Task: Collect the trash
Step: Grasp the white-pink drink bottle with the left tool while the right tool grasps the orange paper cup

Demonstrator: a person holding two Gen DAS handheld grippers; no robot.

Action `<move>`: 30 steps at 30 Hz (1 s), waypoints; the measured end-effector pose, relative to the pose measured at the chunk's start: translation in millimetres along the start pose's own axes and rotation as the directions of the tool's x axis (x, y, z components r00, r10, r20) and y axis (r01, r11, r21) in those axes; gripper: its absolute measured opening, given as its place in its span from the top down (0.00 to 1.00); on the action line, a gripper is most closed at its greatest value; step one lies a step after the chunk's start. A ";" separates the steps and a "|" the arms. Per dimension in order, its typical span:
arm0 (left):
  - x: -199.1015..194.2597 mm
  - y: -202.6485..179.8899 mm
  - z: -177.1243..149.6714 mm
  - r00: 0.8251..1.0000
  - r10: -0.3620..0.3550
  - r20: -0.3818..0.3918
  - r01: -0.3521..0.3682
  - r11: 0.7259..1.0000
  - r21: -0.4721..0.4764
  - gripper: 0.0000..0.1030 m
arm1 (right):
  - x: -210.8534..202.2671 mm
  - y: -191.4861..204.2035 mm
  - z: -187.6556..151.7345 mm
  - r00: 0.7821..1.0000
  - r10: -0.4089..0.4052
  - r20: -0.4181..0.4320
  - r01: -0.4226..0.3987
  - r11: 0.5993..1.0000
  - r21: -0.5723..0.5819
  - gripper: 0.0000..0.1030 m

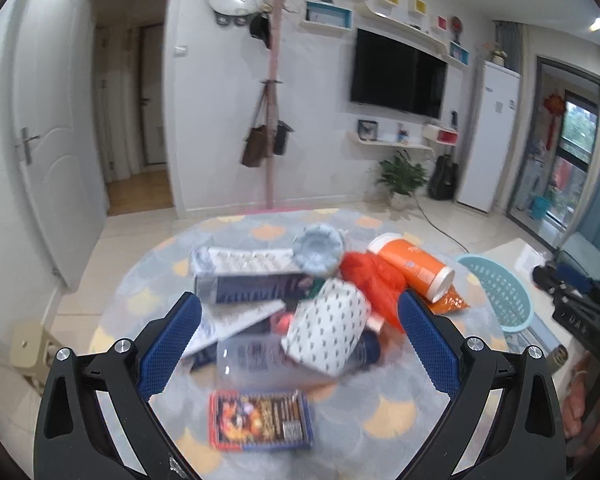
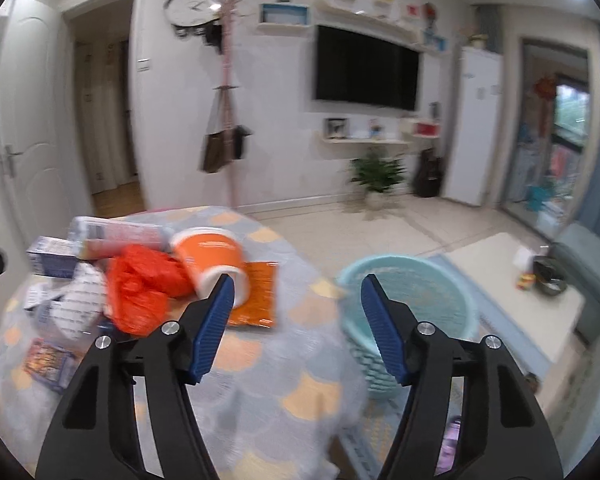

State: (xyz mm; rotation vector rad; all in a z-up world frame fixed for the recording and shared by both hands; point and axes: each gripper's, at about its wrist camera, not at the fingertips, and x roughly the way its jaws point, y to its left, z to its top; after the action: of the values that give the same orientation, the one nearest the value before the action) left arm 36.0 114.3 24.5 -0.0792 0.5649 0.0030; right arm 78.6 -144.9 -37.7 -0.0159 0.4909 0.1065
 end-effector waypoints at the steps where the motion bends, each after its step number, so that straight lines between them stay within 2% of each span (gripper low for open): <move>1: 3.2 -3.2 6.9 1.000 -0.019 -0.010 0.019 1.000 0.008 0.07 | 5.3 1.4 4.5 1.000 0.031 -0.003 -0.031 1.000 0.001 0.40; 4: 28.0 -8.9 39.9 0.996 -0.073 -0.053 0.075 0.996 0.048 0.07 | 23.5 4.9 17.2 0.993 0.119 -0.024 -0.119 0.993 0.006 0.40; 9: 81.4 -21.0 75.2 0.983 -0.123 -0.139 0.131 0.990 0.055 0.07 | 55.1 16.2 31.0 0.984 0.170 -0.050 -0.171 0.985 -0.012 0.40; 13: 133.3 -29.0 74.4 0.963 -0.117 -0.244 0.140 0.987 0.079 0.08 | 81.8 26.8 36.6 0.977 0.194 -0.091 -0.198 0.979 -0.038 0.40; 16: 164.7 -30.2 73.5 0.931 -0.124 -0.342 0.153 0.986 0.059 0.13 | 100.5 36.0 37.3 0.969 0.212 -0.129 -0.220 0.974 -0.050 0.39; 20: 188.9 -34.4 67.4 0.906 -0.067 -0.417 0.122 0.987 0.104 0.15 | 129.2 40.6 35.5 0.947 0.246 -0.206 -0.259 0.965 -0.036 0.39; 22: 197.3 -31.4 63.7 0.890 -0.042 -0.454 0.107 0.987 0.119 0.21 | 141.7 43.3 34.5 0.936 0.259 -0.239 -0.274 0.961 -0.031 0.36; 24: 205.9 -29.2 58.4 0.865 -0.048 -0.499 0.114 0.988 0.103 0.29 | 153.7 41.0 33.0 0.922 0.278 -0.270 -0.294 0.956 -0.020 0.32; 28: 210.9 -25.1 47.4 0.843 -0.078 -0.531 0.135 0.989 0.068 0.46 | 177.6 42.7 25.9 0.897 0.290 -0.332 -0.305 0.952 0.008 0.31; 30: 210.2 -24.3 43.9 0.842 -0.088 -0.532 0.138 0.989 0.054 0.53 | 187.2 42.6 21.7 0.882 0.304 -0.359 -0.315 0.949 0.028 0.31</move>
State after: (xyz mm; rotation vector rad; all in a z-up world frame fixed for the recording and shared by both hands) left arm 237.6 89.4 -49.1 -0.0233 1.1146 -0.1654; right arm 248.4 -83.3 -106.4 0.0134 0.8587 0.4327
